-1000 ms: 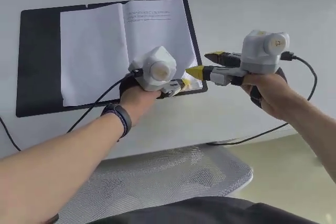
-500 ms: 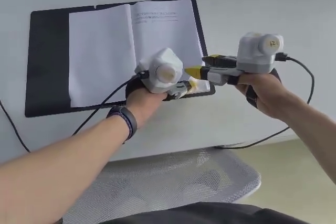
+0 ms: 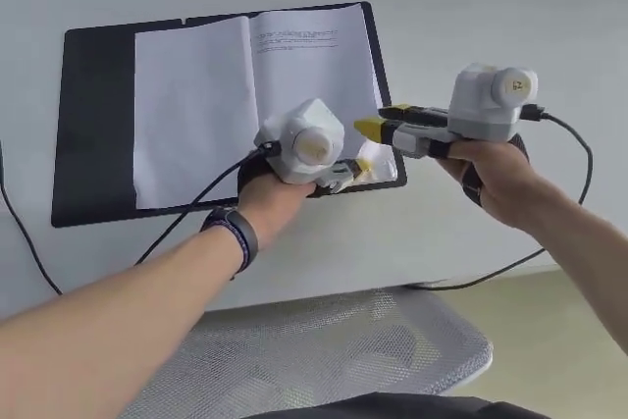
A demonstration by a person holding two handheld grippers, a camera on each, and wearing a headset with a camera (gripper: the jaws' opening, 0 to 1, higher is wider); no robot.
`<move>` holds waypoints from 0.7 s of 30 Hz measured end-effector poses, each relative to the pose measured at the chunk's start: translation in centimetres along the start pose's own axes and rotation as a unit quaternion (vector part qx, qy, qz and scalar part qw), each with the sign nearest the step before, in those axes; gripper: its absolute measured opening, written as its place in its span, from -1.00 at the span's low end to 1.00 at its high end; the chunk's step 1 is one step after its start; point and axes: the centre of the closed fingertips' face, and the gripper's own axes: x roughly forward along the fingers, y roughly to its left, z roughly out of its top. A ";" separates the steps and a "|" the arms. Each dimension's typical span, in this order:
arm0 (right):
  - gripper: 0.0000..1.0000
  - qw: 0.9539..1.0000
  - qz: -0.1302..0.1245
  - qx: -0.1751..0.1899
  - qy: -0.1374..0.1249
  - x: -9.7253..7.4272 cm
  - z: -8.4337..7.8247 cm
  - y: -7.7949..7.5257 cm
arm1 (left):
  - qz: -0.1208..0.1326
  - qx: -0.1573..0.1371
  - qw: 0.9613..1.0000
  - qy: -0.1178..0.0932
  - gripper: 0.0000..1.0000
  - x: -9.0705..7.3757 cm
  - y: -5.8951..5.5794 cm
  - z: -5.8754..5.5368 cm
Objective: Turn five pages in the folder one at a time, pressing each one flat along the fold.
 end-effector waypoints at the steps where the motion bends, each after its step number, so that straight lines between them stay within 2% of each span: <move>1: -0.39 1.000 0.000 0.000 0.000 0.0 0.0 0.0 | 0.000 0.000 1.000 0.000 -0.08 0.0 0.0 0.0; 8: -0.38 1.000 0.008 -0.009 -0.005 -0.3 0.4 0.6 | 0.001 -0.001 1.000 0.000 -0.10 0.0 0.0 0.0; 15: -0.43 1.000 0.015 -0.005 -0.005 -0.2 0.5 0.4 | 0.000 -0.001 1.000 0.001 -0.10 0.2 0.2 -0.2; 21: -0.53 0.999 0.032 0.029 -0.013 0.2 0.7 -0.1 | -0.002 -0.002 1.000 0.001 -0.11 0.1 0.1 -0.2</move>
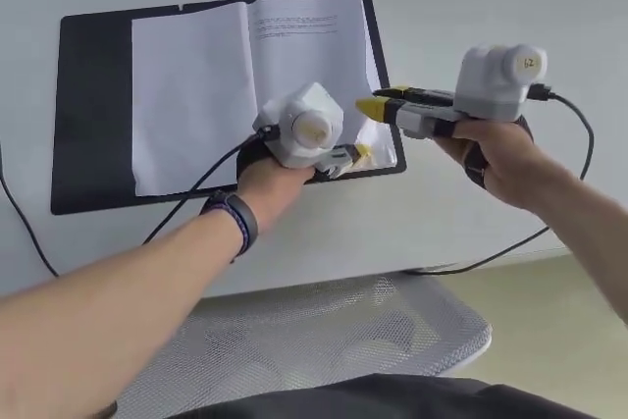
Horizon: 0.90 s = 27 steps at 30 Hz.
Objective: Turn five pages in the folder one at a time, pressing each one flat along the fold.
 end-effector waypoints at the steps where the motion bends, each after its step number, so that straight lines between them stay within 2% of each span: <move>1: -0.57 1.000 0.003 0.009 -0.003 0.1 0.1 -0.1 | 0.000 0.000 1.000 0.000 -0.11 0.0 0.0 0.0; 10: -0.83 0.999 0.003 0.041 -0.011 0.5 0.1 -1.1 | -0.001 -0.001 1.000 0.001 -0.11 0.2 0.1 -0.2; 14: -0.89 0.999 0.000 0.042 -0.006 0.8 0.1 -1.3 | -0.001 -0.001 1.000 0.002 -0.11 0.1 0.2 -0.3; 16: -0.98 0.999 -0.008 0.034 -0.002 0.9 0.1 -1.5 | -0.001 -0.001 1.000 0.002 -0.11 -0.2 -0.1 -0.1; 23: -1.00 0.999 -0.016 0.034 0.003 0.5 0.0 -1.8 | -0.003 -0.008 1.000 0.002 -0.09 -0.9 -0.8 0.5; 27: -1.00 0.999 -0.024 0.034 0.000 0.2 -0.3 -2.3 | -0.011 -0.013 1.000 0.001 0.02 -1.2 -1.4 0.8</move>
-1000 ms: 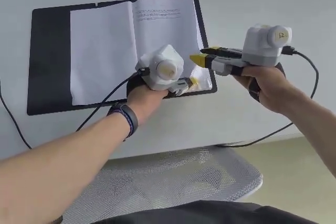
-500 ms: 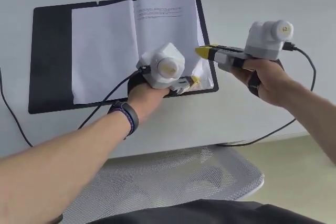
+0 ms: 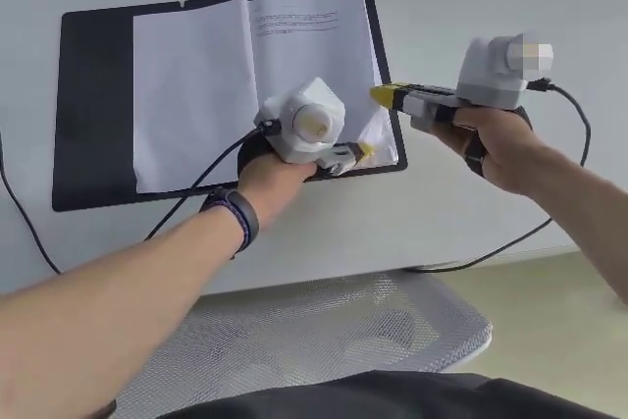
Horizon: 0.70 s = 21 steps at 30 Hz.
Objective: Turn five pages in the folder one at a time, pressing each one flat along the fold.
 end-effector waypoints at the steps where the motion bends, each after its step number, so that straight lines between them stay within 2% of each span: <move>1: -1.00 1.000 -0.001 0.000 -0.002 0.0 0.0 0.0 | -0.001 -0.003 1.000 0.000 0.04 -0.1 -0.1 0.1; 6: -1.00 1.000 -0.008 -0.010 -0.004 -0.2 0.2 -0.4 | -0.007 -0.009 1.000 -0.002 0.10 -0.5 -0.6 0.5; 14: -1.00 0.997 -0.041 -0.067 0.013 -0.6 0.2 -0.7 | -0.012 -0.014 1.000 -0.010 0.19 -1.0 -1.1 1.1; 21: -1.00 0.996 -0.036 -0.083 0.004 -1.0 1.1 0.7 | -0.009 -0.013 1.000 -0.018 0.22 -1.5 -1.1 1.6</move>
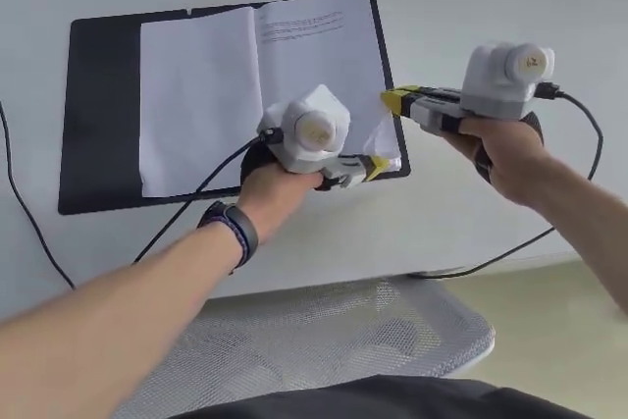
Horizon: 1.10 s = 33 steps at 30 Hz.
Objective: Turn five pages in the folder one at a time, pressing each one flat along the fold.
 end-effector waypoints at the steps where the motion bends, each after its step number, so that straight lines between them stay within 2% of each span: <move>1: -1.00 1.000 0.002 -0.001 -0.002 -0.1 0.2 0.2 | 0.001 0.000 1.000 0.000 0.23 -0.1 0.0 0.0; 4: -1.00 1.000 0.007 -0.005 -0.007 -0.1 0.7 0.8 | 0.004 0.001 1.000 -0.003 0.23 -0.4 0.2 0.2; 10: -1.00 1.000 0.015 0.015 -0.020 -0.3 1.4 1.1 | 0.008 0.005 1.000 -0.009 0.27 -1.2 0.3 0.6; 17: -1.00 0.999 0.022 0.022 -0.023 -0.7 1.8 1.4 | 0.020 0.005 1.000 -0.021 0.36 -2.9 1.2 1.5; 20: -1.00 0.999 0.024 0.026 -0.027 -0.7 2.0 1.6 | 0.028 0.006 0.999 -0.027 0.40 -3.9 1.8 1.9; 26: -1.00 0.999 0.031 0.028 -0.034 -0.9 2.7 2.1 | 0.046 0.002 0.998 -0.035 0.47 -6.2 3.2 2.2; 33: -1.00 0.999 0.034 0.023 -0.035 -1.1 3.2 2.9 | 0.077 -0.013 0.996 -0.047 0.53 -9.8 5.7 2.0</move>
